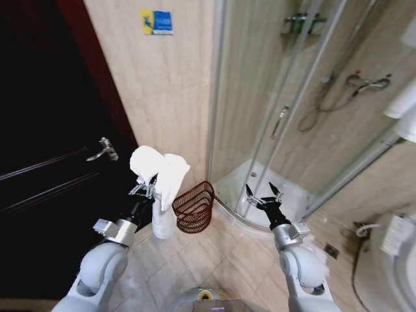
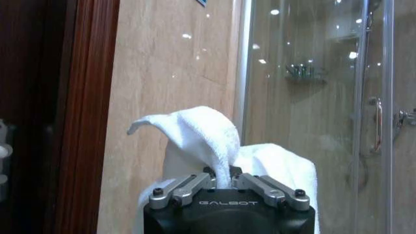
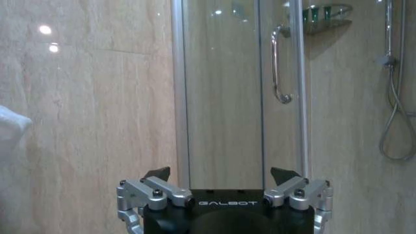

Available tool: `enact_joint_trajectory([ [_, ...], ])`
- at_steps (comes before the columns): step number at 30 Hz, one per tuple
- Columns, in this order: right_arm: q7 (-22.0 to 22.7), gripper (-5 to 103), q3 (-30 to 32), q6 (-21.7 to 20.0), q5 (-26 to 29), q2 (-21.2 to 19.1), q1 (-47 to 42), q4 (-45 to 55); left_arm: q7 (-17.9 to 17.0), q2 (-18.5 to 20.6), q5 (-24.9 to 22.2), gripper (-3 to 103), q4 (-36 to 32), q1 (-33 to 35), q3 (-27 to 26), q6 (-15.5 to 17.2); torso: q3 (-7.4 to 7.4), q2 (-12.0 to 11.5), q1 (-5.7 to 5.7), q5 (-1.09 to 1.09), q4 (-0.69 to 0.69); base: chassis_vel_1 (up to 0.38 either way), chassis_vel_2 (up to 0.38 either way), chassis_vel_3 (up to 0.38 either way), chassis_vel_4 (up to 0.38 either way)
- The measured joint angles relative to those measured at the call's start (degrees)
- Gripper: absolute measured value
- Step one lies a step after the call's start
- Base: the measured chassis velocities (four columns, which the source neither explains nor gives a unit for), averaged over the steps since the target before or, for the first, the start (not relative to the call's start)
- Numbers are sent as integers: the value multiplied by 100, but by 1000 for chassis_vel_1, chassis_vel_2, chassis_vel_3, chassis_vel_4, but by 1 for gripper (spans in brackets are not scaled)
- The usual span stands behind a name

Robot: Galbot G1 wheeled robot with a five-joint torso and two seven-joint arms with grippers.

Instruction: Discard the used towel into the hamper.

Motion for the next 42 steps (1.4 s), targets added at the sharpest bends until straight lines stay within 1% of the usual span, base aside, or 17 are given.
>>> enact_joint_trajectory([
  [1,0,100,0,0,0,0,0,0,0,0,0,7,0,0,0,0,0,0,0,0,0,0,0,0,0],
  [4,0,100,-10,0,-12,16,-6,-4,29,-3,2,7,42,-2,-16,-30,-70,-133,-63,-1,1,0,0,0,0],
  [5,0,100,-10,0,-12,16,-6,-4,29,-3,2,7,42,-2,-16,-30,-70,-133,-63,-1,1,0,0,0,0],
  [8,0,100,-12,10,-26,33,-26,-19,109,-37,3,7,106,16,-28,-91,-146,-271,-125,-1,1,0,0,0,0],
  [9,0,100,-12,10,-26,33,-26,-19,109,-37,3,7,106,16,-28,-91,-146,-271,-125,-1,1,0,0,0,0],
  [12,-1,100,-16,23,-44,48,-36,-37,194,-87,18,7,195,60,-41,-163,-227,-422,-194,-1,1,0,0,0,0],
  [13,-1,100,-16,23,-44,48,-36,-37,194,-87,18,7,195,60,-41,-163,-227,-422,-194,-1,1,0,0,0,0],
  [19,-4,100,-21,56,-62,81,-69,-58,237,-141,23,7,334,63,-50,-220,-340,-635,-296,-1,0,0,0,0,0],
  [20,-4,100,-21,56,-62,81,-69,-58,237,-141,23,7,334,63,-50,-220,-340,-635,-296,-1,0,0,0,0,0],
  [24,-17,100,-22,132,-79,103,-115,-92,341,-189,42,7,485,65,-46,-312,-433,-808,-376,-1,0,0,0,0,0],
  [28,-22,100,-5,159,-71,113,-141,-101,403,-211,50,7,521,111,-19,-335,-479,-895,-417,-1,0,0,0,0,0],
  [31,-24,100,18,212,-51,115,-167,-164,471,-232,54,7,544,129,-7,-338,-545,-1016,-473,0,0,0,0,0,0],
  [32,-24,100,18,212,-51,115,-167,-164,471,-232,54,7,544,129,-7,-338,-545,-1016,-473,0,0,0,0,0,0],
  [40,-45,100,16,259,-101,139,-191,-192,554,-269,38,7,674,101,-10,-411,-692,-1290,-598,-1,0,0,0,0,0],
  [42,-48,100,14,259,-112,139,-186,-192,564,-278,38,7,683,103,-10,-421,-712,-1328,-617,-1,0,0,0,0,0],
])
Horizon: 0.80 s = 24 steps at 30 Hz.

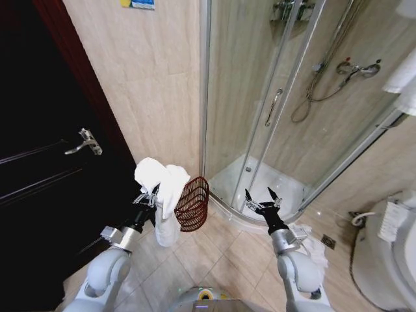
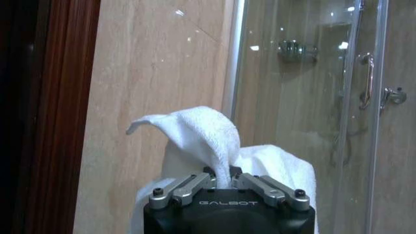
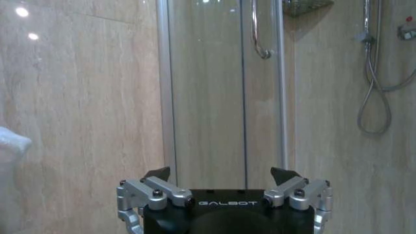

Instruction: Discard the used towel into the hamper.

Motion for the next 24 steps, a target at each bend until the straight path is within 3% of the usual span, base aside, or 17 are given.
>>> enact_joint_trajectory([
  [24,-32,100,-29,151,-132,135,-55,-188,366,52,-93,7,581,-206,50,-276,-370,-688,-318,0,0,0,0,0,0],
])
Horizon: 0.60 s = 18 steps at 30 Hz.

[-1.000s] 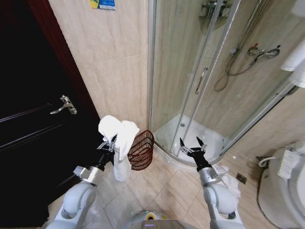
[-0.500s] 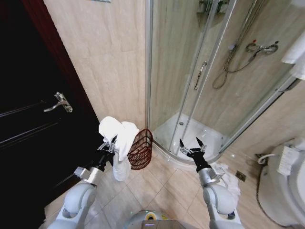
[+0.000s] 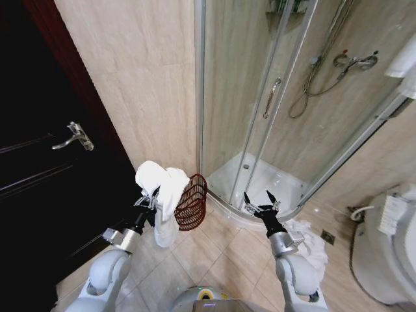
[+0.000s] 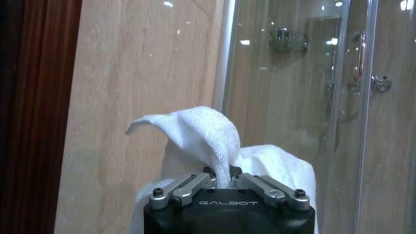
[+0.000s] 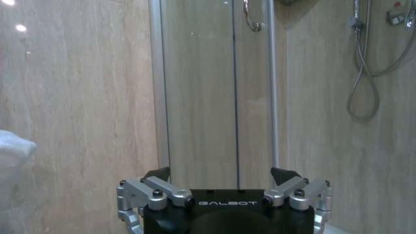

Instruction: Discard the used towel into the hamper.

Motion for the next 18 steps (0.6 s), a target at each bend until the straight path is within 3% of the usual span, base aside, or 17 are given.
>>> enact_joint_trajectory([
  [10,-5,100,-32,74,4,-57,33,-113,115,48,-94,7,395,-347,155,-66,-135,-260,-123,1,2,0,0,0,0],
  [18,20,100,63,156,132,-137,-73,-119,162,94,-149,7,889,-978,597,-75,-262,-495,-231,1,-1,0,0,0,0],
])
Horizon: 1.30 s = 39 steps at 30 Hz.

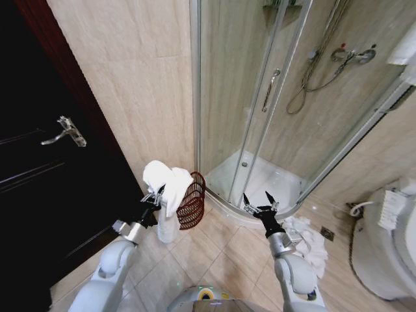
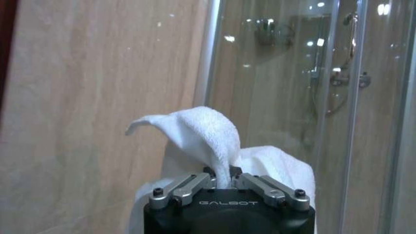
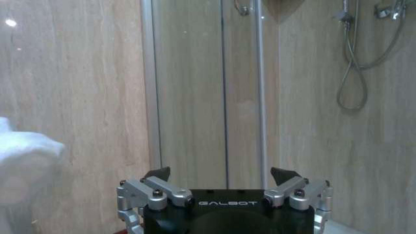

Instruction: Discard the used towel into the hamper.

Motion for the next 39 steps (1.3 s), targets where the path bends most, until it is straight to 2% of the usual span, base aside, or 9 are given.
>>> enact_joint_trajectory([
  [24,-8,100,-58,267,27,96,-73,-198,0,280,-157,7,959,-1694,1029,294,-300,-552,-250,-1,1,0,0,0,0],
  [35,-10,100,-40,371,104,42,-269,-159,-316,247,-358,7,1280,-2680,1448,483,-442,-813,-371,1,1,0,0,0,0],
  [39,-9,100,-27,373,117,35,-302,-116,-401,164,-419,7,1692,-3126,1694,457,-515,-944,-426,-1,1,0,0,0,0],
])
